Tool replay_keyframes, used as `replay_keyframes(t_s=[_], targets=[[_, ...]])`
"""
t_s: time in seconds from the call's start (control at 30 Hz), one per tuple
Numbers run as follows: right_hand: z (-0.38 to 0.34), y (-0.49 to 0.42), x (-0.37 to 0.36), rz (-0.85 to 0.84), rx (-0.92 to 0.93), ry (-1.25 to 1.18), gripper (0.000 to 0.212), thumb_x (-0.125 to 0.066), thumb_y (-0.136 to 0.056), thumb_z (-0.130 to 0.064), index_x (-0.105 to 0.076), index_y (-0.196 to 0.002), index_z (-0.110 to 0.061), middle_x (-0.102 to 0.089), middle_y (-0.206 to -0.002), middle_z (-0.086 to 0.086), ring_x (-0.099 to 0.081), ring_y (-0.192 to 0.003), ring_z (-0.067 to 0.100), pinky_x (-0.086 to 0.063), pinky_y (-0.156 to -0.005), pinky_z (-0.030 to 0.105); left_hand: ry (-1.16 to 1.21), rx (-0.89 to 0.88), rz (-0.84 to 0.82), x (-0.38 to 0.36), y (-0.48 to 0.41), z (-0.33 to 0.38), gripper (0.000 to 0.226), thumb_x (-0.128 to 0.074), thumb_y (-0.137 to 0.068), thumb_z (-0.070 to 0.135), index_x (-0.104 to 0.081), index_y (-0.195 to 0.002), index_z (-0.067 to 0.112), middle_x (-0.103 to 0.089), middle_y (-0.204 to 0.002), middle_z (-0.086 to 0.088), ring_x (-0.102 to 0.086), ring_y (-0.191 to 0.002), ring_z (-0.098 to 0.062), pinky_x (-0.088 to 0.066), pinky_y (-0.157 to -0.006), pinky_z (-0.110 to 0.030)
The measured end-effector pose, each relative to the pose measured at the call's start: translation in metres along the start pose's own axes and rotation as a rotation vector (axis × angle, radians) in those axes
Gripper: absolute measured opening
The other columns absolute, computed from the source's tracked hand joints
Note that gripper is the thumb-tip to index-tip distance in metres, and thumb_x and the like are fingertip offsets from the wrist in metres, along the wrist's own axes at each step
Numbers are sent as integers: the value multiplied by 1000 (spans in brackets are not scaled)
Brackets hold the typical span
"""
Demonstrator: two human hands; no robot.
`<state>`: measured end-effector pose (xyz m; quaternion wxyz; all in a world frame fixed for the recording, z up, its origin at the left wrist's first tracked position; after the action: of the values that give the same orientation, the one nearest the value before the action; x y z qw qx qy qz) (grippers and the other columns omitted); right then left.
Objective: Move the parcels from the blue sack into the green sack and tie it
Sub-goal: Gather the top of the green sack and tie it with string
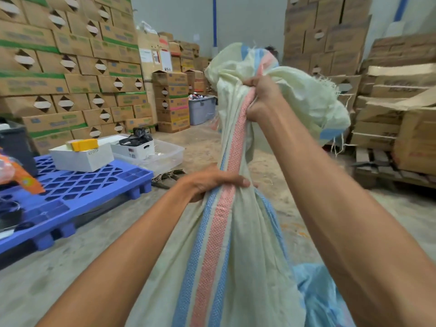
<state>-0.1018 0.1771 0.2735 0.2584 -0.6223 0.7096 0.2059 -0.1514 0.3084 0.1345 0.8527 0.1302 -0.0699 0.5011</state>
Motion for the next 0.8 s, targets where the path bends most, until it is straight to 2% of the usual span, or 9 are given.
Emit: replay_keyframes(t_s=[0.1,0.17,0.23,0.3,0.4,0.5,0.6,0.67,0.8], targets=[[22,-22,14,-5,-55,80,42,-57,-88,-1,-61,-130,-1,-69,-119,22,-71,-104,37,-61,-77,52,129,79,115,-17,-5,-21,16,-72,-82,11,-64,-93,2,-67,-80,-11,-66,-66,-23,-56,-68,-28],[41,-19,40,-17,-115,305,37,-70,-91,-27,-66,-122,-6,-70,-122,14,-68,-112,28,-57,-95,44,246,158,124,-28,-7,-34,8,-69,-83,10,-64,-85,4,-63,-68,-11,-61,-53,-21,-52,-60,-26],[61,-11,72,-16,-290,573,81,-79,-74,-60,-57,-133,-9,-57,-142,14,-58,-129,32,-46,-107,48,326,230,146,-30,-9,-47,6,-67,-85,9,-66,-83,4,-68,-65,-12,-66,-51,-21,-53,-53,-23],[76,-8,99,-5,-434,919,121,-62,-64,-88,-39,-149,-6,-41,-151,25,-49,-132,46,-42,-107,56,383,265,192,-24,-9,-53,16,-68,-82,8,-68,-97,1,-74,-84,-18,-72,-70,-28,-60,-67,-33],[85,6,115,-104,-634,1299,146,-28,-44,-109,-59,-129,5,-67,-122,25,-66,-109,44,-48,-103,53,365,291,256,-15,-11,-57,34,-70,-76,9,-65,-110,3,-69,-105,-18,-67,-91,-33,-59,-79,-41],[88,16,111,-313,-704,1162,148,-29,-40,-110,-60,-131,3,-68,-125,19,-69,-111,35,-46,-107,50,293,272,273,-18,-12,-57,46,-71,-66,4,-60,-110,2,-65,-93,-15,-65,-78,-29,-56,-63,-33],[96,32,82,-341,-630,1210,129,-44,-61,-99,-39,-150,-5,-54,-140,18,-59,-122,34,-43,-109,51,71,164,441,-25,-15,-57,38,-66,-66,0,-55,-101,12,-64,-103,-13,-64,-93,-29,-58,-82,-38],[107,39,59,-267,-491,1255,113,-67,-73,-77,-29,-154,-7,-48,-145,18,-53,-127,34,-46,-102,46,-98,95,547,-29,-15,-55,20,-63,-71,9,-60,-91,12,-67,-91,-9,-65,-83,-23,-57,-74,-35],[117,29,18,25,-34,988,64,-86,-71,-30,-61,-124,-2,-69,-112,10,-68,-102,28,-59,-88,42,-22,-85,502,-22,-1,-32,23,-76,-70,17,-69,-91,11,-73,-89,-11,-71,-81,-24,-60,-78,-43]])
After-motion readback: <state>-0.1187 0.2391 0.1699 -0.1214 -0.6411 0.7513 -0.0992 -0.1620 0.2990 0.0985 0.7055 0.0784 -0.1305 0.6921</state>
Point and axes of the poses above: each hand's wrist, its own y-axis away from the middle knuckle, its own x-axis out of the back of the hand, z = x × y, the point moved 1 cm from there along -y, towards the middle knuckle
